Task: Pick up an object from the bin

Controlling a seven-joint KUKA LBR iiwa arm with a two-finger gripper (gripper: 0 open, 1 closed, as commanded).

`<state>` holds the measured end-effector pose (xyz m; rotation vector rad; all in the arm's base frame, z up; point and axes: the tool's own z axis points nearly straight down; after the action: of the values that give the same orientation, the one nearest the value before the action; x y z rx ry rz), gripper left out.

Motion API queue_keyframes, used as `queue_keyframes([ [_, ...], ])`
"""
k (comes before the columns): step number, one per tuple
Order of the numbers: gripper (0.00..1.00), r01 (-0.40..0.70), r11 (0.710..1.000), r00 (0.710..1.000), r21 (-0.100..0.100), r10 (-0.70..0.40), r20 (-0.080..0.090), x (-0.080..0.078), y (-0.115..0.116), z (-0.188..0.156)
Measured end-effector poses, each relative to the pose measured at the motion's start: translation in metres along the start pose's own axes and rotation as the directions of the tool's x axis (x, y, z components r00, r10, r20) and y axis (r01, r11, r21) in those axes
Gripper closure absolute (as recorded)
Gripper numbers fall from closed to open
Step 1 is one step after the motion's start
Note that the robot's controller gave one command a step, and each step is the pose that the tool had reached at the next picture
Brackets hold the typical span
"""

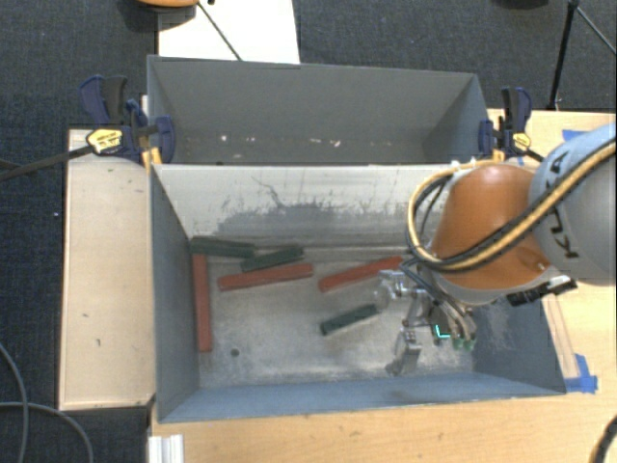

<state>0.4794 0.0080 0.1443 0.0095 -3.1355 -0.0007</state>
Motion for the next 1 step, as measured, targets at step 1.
queue_keyframes([
  [1, 0.0, 0.0, 1.0, 1.0, 0.0, 0.0, 0.008, -0.002, 0.0, -0.0034],
])
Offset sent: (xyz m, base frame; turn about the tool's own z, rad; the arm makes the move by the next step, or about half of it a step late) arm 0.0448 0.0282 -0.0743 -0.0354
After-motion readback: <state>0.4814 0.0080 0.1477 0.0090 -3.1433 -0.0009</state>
